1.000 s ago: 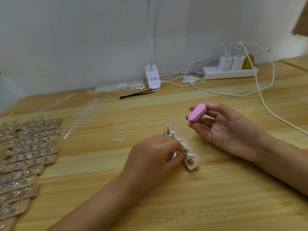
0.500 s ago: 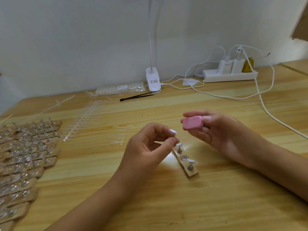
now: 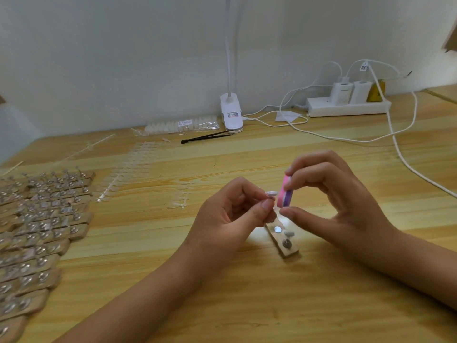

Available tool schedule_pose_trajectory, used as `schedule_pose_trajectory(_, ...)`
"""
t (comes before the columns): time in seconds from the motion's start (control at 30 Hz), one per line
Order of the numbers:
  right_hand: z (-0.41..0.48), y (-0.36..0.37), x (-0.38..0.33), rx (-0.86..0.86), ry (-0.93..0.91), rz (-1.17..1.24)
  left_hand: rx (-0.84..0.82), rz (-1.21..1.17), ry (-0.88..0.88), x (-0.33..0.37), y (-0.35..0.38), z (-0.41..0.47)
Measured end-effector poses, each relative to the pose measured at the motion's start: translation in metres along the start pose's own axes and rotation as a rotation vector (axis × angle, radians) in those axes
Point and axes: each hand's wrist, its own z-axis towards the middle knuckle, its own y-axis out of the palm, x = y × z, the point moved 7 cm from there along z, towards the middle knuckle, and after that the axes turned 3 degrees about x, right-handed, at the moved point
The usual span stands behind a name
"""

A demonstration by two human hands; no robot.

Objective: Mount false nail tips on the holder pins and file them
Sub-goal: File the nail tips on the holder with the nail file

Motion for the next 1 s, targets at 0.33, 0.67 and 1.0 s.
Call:
schedule_pose_trajectory(0.33, -0.001, 0.003, 0.0, -0.004, 0.011, 0.085, -0.036, 0.045, 0.01, -0.002, 0.003, 0.0)
schedule_pose_trajectory(0.67, -0.001, 0.004, 0.004, 0.005, 0.059, 0.137, -0.02, 0.062, 0.045, -0.003, 0.001, 0.0)
schedule_pose_trajectory(1.0, 0.0, 0.003, 0.007, 0.0, 0.115, 0.182, -0.013, 0.071, 0.052, -0.002, 0.002, -0.001)
